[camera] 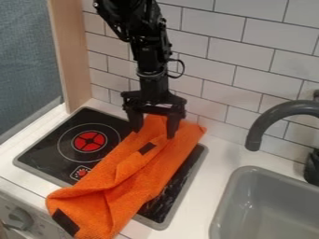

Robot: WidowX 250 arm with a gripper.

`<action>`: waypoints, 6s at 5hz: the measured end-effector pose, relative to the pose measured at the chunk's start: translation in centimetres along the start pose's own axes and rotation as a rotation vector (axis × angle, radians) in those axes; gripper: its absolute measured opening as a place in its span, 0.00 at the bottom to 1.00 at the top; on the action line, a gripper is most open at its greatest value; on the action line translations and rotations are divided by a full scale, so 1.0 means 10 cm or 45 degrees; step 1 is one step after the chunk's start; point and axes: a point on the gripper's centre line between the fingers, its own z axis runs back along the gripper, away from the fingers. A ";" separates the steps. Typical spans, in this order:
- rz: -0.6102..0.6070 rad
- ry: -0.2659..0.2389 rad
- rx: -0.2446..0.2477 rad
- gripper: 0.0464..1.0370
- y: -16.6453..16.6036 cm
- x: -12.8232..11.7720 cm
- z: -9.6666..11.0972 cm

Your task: Fold the fabric from top to bottom

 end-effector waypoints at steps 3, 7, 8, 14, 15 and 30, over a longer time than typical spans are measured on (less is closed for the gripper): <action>-0.100 -0.139 0.013 0.96 -0.09 0.40 -0.13; -0.280 -0.088 -0.028 0.91 -0.37 0.55 -0.50; -0.296 -0.112 -0.022 0.60 -0.41 0.58 -0.50; -0.161 -0.175 -0.116 0.00 -0.39 0.45 -0.18; -0.116 -0.253 -0.129 0.00 -0.29 0.39 0.07; 0.312 -0.190 0.047 0.97 0.65 -0.88 0.31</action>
